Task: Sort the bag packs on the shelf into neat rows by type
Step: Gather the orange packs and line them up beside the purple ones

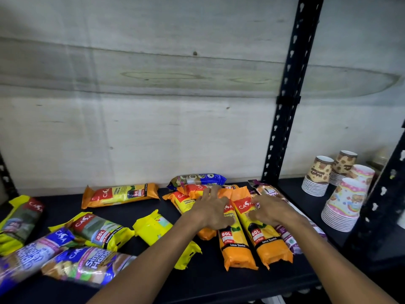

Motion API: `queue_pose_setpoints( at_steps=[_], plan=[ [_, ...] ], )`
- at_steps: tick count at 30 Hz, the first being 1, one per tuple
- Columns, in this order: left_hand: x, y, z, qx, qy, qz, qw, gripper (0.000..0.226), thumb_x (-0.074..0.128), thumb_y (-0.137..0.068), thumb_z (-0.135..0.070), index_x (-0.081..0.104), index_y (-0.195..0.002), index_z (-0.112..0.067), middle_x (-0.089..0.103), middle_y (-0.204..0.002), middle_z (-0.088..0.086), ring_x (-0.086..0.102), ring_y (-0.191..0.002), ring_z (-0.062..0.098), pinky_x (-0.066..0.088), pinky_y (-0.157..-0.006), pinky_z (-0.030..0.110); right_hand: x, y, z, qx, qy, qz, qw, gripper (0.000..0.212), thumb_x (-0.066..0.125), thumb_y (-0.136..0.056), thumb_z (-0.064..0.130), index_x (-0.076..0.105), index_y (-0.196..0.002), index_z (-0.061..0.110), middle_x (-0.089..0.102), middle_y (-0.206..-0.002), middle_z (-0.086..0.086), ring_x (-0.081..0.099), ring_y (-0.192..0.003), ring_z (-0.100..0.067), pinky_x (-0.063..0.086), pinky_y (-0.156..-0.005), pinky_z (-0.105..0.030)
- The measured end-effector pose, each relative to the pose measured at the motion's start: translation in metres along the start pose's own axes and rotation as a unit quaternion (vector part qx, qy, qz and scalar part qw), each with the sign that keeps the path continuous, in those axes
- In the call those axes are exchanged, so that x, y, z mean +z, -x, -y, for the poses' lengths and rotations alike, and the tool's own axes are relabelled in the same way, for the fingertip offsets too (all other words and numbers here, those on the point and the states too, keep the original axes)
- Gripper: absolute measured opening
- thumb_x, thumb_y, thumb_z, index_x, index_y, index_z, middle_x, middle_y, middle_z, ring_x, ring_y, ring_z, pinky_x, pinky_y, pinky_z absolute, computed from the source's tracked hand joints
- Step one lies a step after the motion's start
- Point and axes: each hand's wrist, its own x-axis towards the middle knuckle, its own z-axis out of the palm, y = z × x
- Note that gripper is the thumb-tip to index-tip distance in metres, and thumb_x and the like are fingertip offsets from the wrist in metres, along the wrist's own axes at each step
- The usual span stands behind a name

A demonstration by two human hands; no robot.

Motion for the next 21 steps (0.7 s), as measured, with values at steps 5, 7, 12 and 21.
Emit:
queue_pose_setpoints(
  at_steps=[5,7,12,21],
  plan=[
    [-0.014,0.008,0.006,0.011,-0.021,0.181,0.983,0.102,0.062,-0.078,-0.068,0.01,-0.157,-0.031,0.005,-0.167,-0.003,-0.001,-0.153,0.03,0.011,-0.122,0.054,0.001,0.003,0.002,0.019,0.011,0.039,0.999,0.062,0.06,-0.096,0.033,0.035,-0.151,0.021,0.05,-0.142,-0.008,0.064,-0.102,-0.023,0.059,-0.08,-0.031],
    [-0.015,0.011,0.007,0.017,0.004,0.194,0.981,0.105,0.066,-0.077,-0.066,0.009,-0.157,-0.03,0.008,-0.166,-0.003,0.008,-0.153,0.027,0.016,-0.121,0.048,0.003,0.0,0.002,0.027,-0.018,0.056,0.998,0.061,0.062,-0.095,0.033,0.038,-0.149,0.019,0.055,-0.137,-0.008,0.066,-0.092,-0.02,0.061,-0.074,-0.03],
    [-0.006,0.013,0.004,0.022,-0.037,0.15,0.988,0.106,0.062,-0.074,-0.073,0.01,-0.157,-0.032,0.012,-0.166,-0.002,0.009,-0.152,0.028,0.003,-0.122,0.054,0.003,-0.005,0.004,0.03,-0.027,0.066,0.997,0.057,0.062,-0.095,0.031,0.042,-0.146,0.015,0.057,-0.133,-0.009,0.068,-0.091,-0.023,0.062,-0.073,-0.032],
    [-0.008,0.015,0.006,0.026,0.029,0.145,0.989,0.103,0.065,-0.075,-0.069,0.017,-0.157,-0.028,0.017,-0.165,-0.002,0.017,-0.151,0.027,0.02,-0.121,0.047,0.001,-0.016,0.007,0.063,0.024,0.077,0.995,0.048,0.065,-0.093,0.033,0.052,-0.134,0.011,0.065,-0.118,-0.012,0.072,-0.082,-0.022,0.063,-0.073,-0.035]
  ],
)
